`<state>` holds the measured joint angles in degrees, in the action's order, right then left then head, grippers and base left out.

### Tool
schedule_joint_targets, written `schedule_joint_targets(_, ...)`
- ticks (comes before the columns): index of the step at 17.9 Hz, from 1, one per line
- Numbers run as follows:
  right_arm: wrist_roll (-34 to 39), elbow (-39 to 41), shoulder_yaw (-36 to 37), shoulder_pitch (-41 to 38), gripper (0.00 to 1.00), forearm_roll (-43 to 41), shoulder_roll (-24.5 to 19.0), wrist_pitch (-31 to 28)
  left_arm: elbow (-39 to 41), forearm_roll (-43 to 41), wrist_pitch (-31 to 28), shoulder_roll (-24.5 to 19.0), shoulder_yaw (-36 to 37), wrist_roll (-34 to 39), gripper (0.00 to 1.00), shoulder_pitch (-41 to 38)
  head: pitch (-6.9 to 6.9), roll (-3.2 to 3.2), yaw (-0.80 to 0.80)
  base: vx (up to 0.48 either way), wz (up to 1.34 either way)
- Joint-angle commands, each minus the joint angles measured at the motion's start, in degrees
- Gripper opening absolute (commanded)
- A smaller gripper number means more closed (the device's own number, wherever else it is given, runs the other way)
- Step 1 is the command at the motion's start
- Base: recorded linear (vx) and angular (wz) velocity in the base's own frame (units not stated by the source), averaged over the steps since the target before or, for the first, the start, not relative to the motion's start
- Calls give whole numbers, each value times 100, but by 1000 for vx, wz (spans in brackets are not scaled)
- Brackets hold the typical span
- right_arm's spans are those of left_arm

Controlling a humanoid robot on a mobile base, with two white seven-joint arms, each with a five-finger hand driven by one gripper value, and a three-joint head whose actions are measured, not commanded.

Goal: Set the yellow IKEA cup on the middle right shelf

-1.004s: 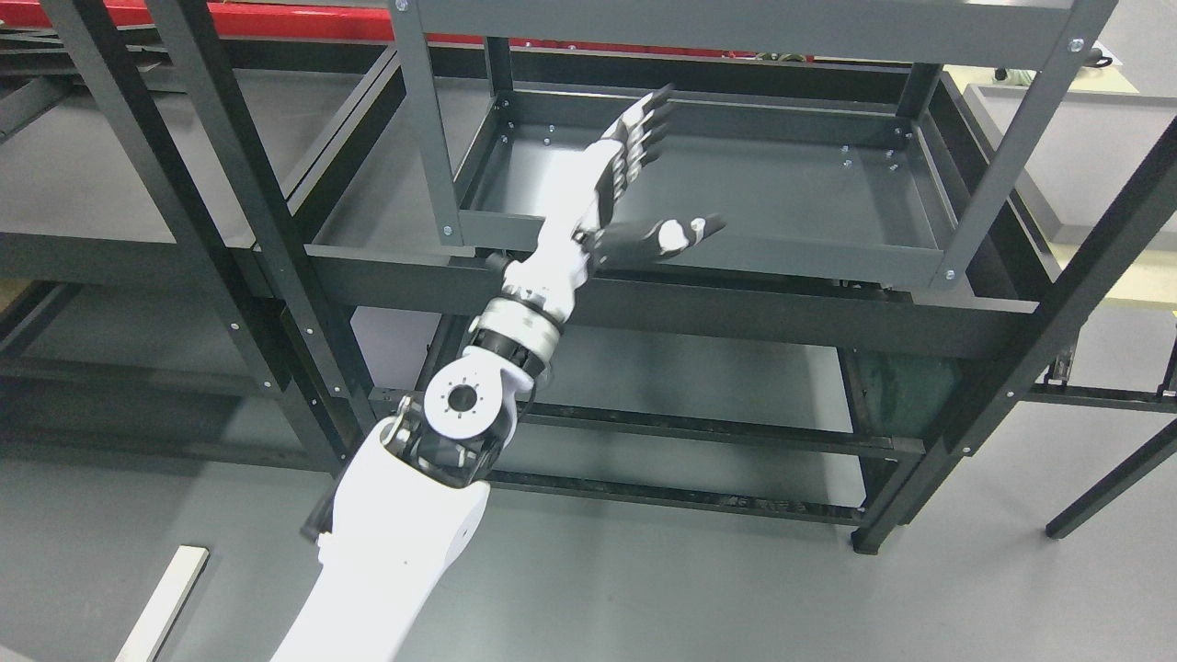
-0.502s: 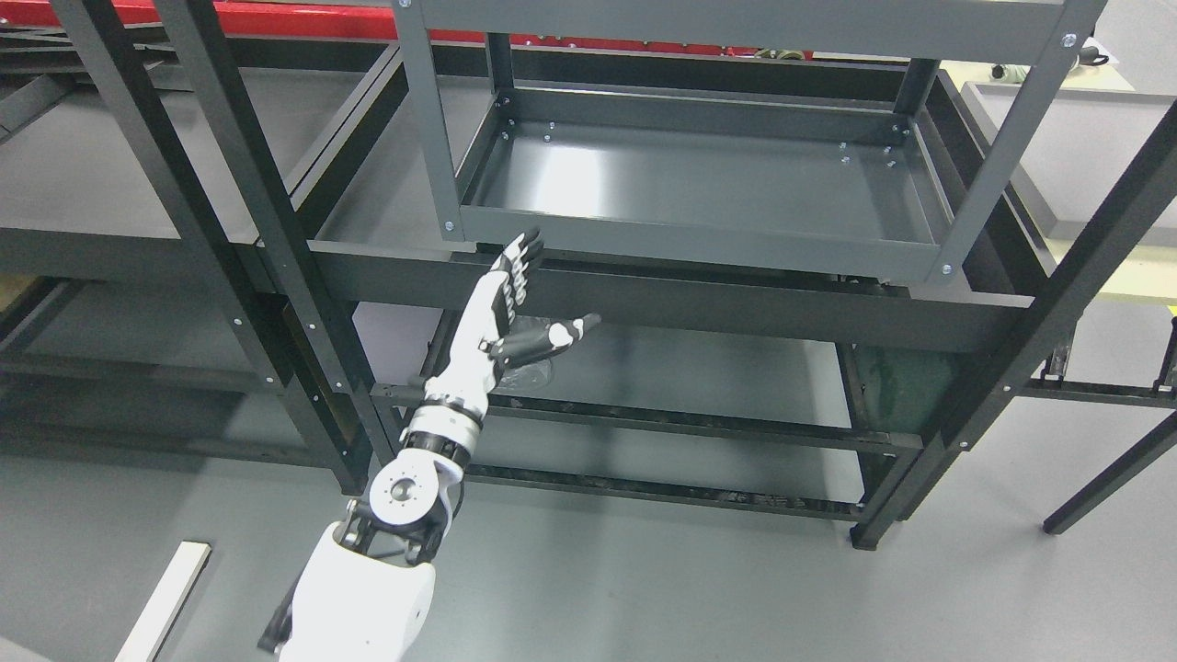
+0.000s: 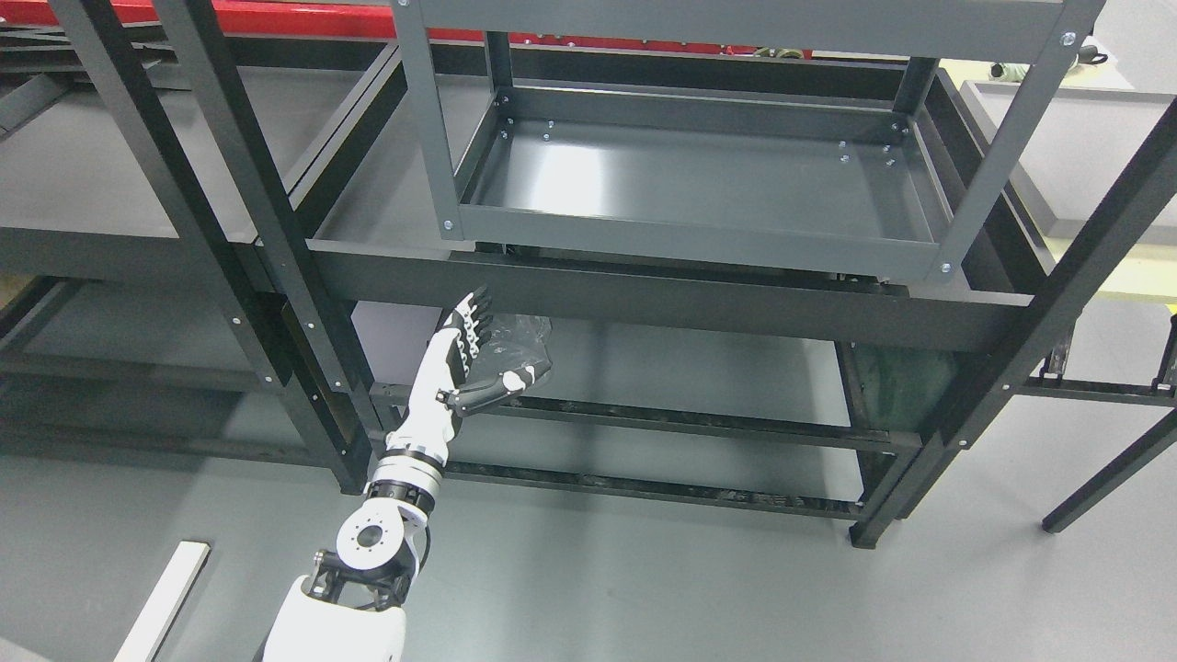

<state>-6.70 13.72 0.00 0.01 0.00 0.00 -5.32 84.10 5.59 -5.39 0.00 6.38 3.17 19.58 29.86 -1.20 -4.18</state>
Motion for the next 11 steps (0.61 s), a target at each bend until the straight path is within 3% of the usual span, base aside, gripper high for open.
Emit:
schedule_joint_targets(1,2,-1,-97,-80,99,-141,100,-4,106,-5,12,-100,-321,8,99,-86,0,0,0,16,-7)
schedule_joint_targets(11,2,-1,-97,-80,99,-141,100,-4,185,3,12,-100,-348,-18,99,-69,0,0,0,6,2)
